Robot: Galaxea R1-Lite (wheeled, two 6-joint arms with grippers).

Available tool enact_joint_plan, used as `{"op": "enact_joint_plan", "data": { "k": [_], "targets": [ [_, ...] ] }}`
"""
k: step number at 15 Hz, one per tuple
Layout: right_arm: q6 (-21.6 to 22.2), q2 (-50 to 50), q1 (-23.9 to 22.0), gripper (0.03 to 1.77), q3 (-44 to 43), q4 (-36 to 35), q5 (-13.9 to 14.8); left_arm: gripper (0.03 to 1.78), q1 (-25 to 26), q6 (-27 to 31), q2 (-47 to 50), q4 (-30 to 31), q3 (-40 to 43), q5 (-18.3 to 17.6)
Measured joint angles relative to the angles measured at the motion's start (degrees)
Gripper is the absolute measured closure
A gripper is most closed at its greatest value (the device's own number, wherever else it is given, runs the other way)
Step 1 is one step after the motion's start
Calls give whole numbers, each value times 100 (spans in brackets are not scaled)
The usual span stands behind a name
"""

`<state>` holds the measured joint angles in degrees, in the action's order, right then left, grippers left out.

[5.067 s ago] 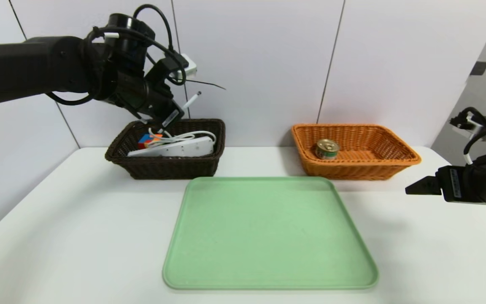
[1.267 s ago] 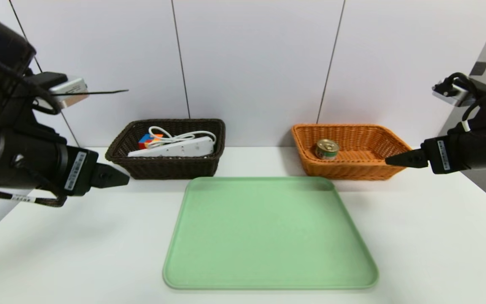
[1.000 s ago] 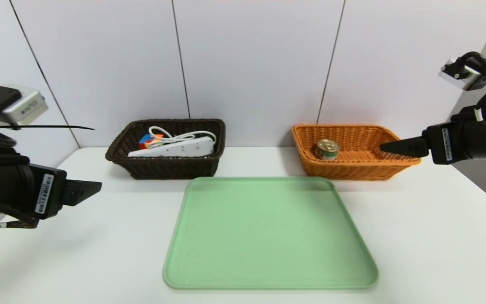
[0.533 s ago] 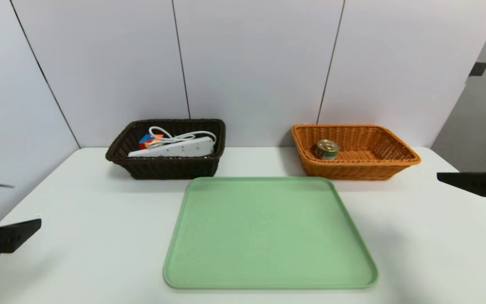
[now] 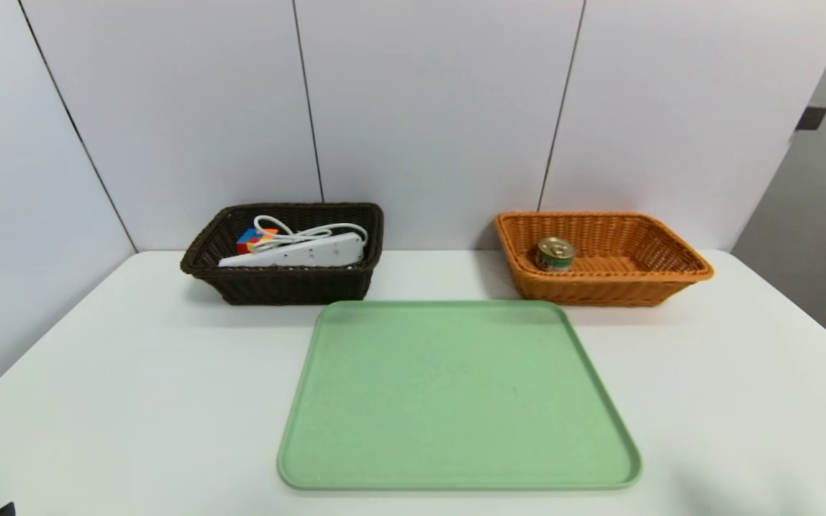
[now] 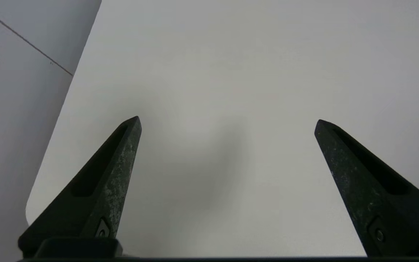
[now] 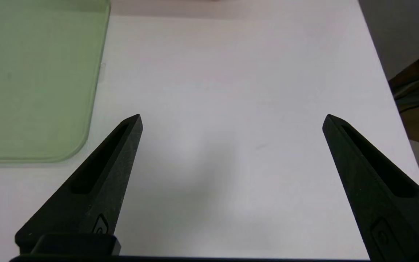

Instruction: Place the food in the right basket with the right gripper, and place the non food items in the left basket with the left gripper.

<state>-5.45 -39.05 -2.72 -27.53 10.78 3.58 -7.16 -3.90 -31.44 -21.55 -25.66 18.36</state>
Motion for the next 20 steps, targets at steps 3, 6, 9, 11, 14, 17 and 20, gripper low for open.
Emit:
{"op": "enact_joint_plan", "data": {
  "k": [3,6,9,11,14,17,20],
  "targets": [
    [-2,1172,-39,9,711,41,168,12,184,21,809,-49,456,-61],
    [0,1981,-74,9,1331,-391,265,12,468,27,1513,-160,869,24],
    [-24,2226,-85,9,1871,-1102,239,12,652,226,2103,-333,1100,-56],
    [-133,2289,-83,9,2142,-1642,35,12,680,443,2328,-317,1147,-137],
    [-260,2324,-78,9,2278,-2353,-201,12,694,1147,2842,-269,1184,-439],
    [-700,2332,-74,9,2638,-3199,-427,12,697,1330,3071,312,1224,-688],
    [-577,2334,-85,9,2732,-3611,-385,12,700,1337,3134,789,1271,-998]
  ]
}}
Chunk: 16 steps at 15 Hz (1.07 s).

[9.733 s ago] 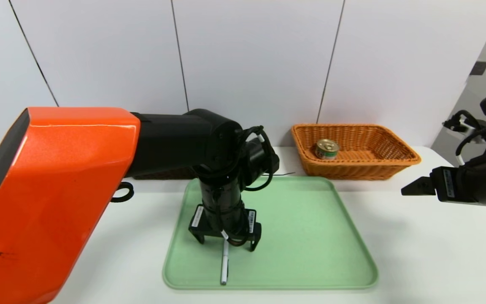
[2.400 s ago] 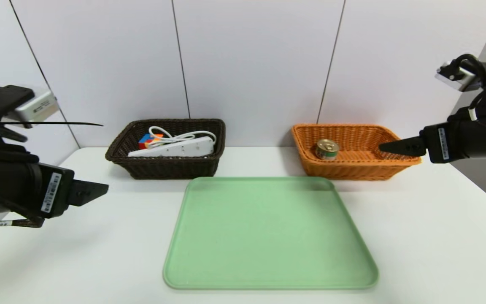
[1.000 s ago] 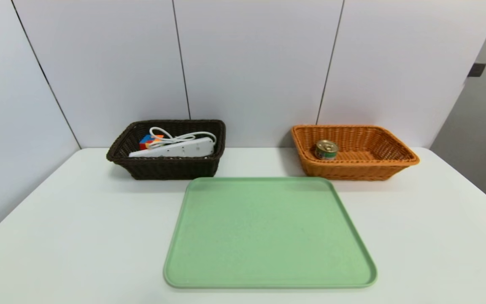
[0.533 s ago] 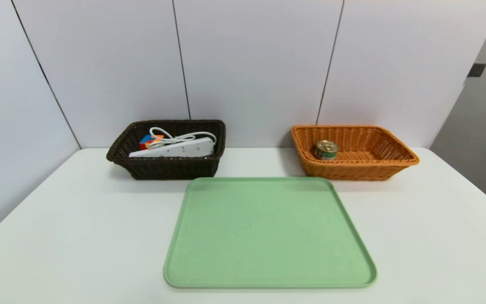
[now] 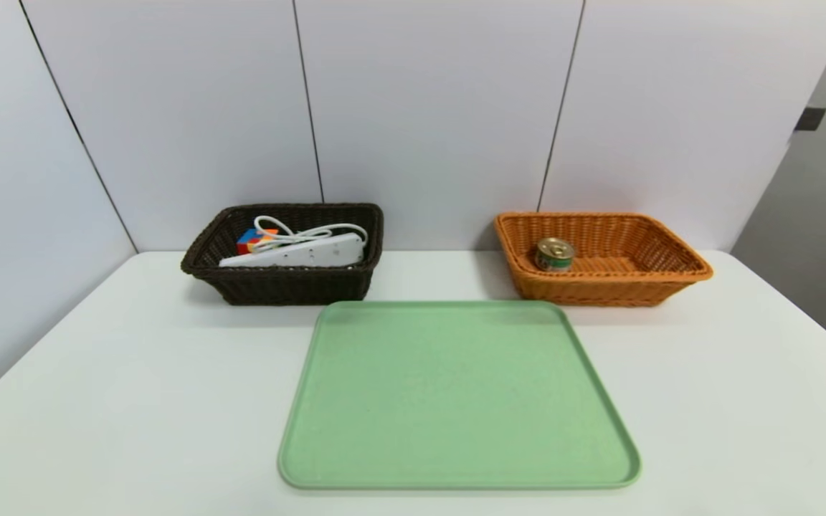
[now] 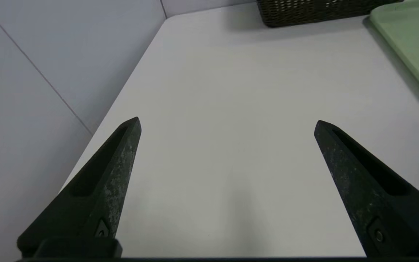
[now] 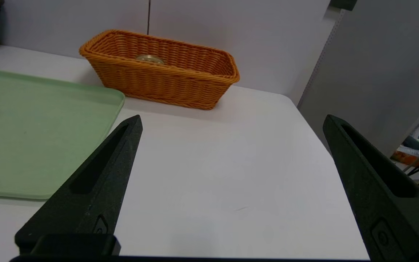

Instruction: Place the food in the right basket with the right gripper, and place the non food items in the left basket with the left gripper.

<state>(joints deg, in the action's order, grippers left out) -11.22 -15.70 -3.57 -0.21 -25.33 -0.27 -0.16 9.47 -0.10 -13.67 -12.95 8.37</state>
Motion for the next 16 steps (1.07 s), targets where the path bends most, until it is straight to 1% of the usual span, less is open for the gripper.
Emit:
{"op": "enact_joint_plan", "data": {
  "k": [1,3,6,7,11,12,15,16],
  "targets": [
    [85,0,2,9,0,-84,-20,12,-2,-2,5,9,27,-11],
    [66,2,10,9,-32,-18,-67,12,-2,2,10,9,71,-17],
    [-52,201,145,9,-43,395,-57,12,-2,50,12,13,154,-11],
    [-66,369,204,9,-56,664,-52,12,-2,59,12,16,173,-11],
    [-55,1248,317,9,-244,2118,-50,12,-2,141,12,91,251,2],
    [-52,1356,327,9,-221,2314,-57,12,-2,150,12,217,276,0],
    [-166,1515,339,9,-20,2239,-102,12,0,160,12,840,449,-2],
    [-166,1541,336,9,2,2238,-102,12,-2,157,12,1180,556,2]
  ]
}}
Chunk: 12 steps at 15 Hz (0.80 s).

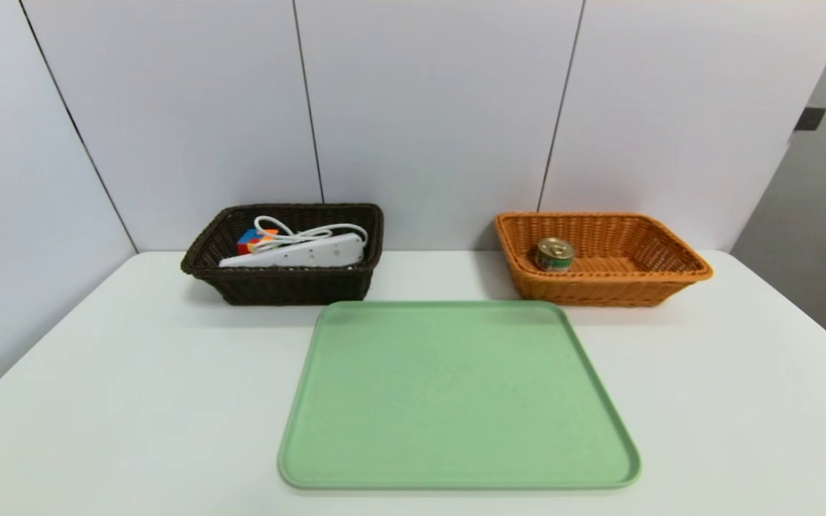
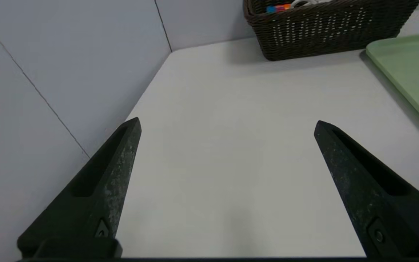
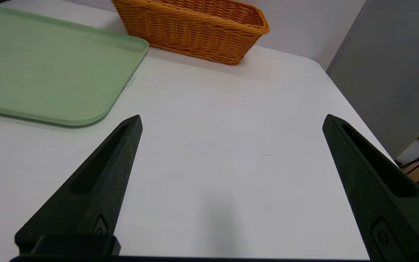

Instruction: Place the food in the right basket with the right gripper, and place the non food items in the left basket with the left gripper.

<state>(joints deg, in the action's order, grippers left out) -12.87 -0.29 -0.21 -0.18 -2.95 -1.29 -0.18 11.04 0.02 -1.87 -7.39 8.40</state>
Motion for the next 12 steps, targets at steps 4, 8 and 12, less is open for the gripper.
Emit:
{"op": "enact_joint_plan", "data": {
  "k": [4,8,12],
  "targets": [
    [-5,37,2,9,16,-206,24,12,0,223,-2,1454,642,-16],
    [-5,37,2,9,18,-680,13,12,0,226,-2,1336,731,-358],
    [4,37,2,9,18,-1033,56,12,0,210,0,974,739,-778]
  ]
}}
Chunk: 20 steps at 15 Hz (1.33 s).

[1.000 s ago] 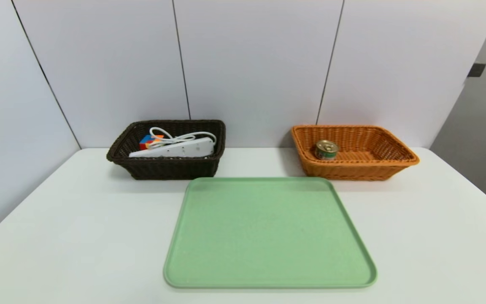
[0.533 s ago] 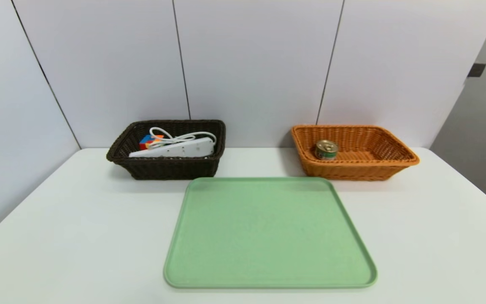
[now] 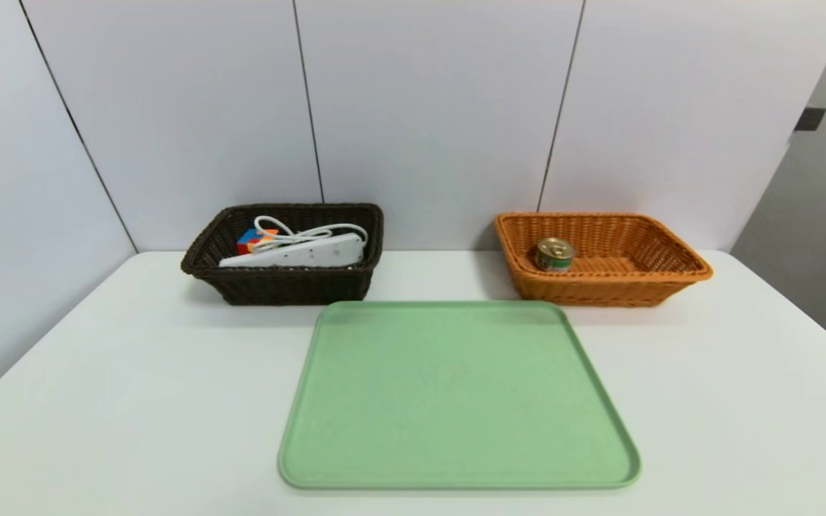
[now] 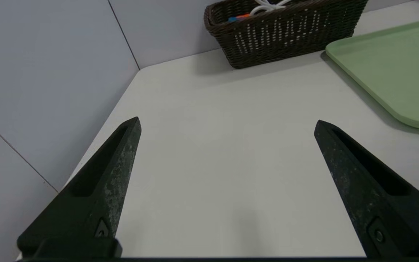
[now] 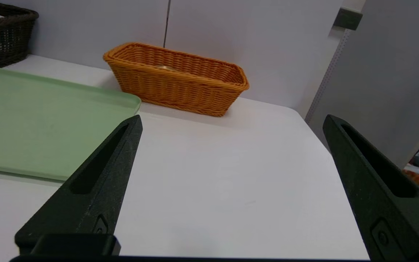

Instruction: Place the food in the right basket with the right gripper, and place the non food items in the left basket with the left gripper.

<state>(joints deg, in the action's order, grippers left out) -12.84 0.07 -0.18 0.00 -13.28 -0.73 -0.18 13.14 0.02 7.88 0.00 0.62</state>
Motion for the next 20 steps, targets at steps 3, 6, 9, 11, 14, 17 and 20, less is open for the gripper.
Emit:
{"op": "enact_joint_plan", "data": {
  "k": [3,6,9,11,14,17,20],
  "targets": [
    [28,0,0,9,0,463,29,12,0,-74,-2,-276,0,-211],
    [173,0,0,9,0,1089,-54,12,0,-188,-2,-560,0,-343],
    [455,0,0,9,-5,1348,-128,12,0,-499,-2,-564,0,-325],
    [708,0,0,9,-10,1358,-130,12,0,-756,-2,-567,0,-293],
    [1182,0,0,9,-10,1314,43,12,0,-905,-2,-573,0,-257],
    [1284,0,0,9,-2,1314,124,12,0,-946,-2,-573,0,-211],
    [1289,0,0,9,-2,1314,126,12,0,-948,-2,-573,0,-205]
  ]
}}
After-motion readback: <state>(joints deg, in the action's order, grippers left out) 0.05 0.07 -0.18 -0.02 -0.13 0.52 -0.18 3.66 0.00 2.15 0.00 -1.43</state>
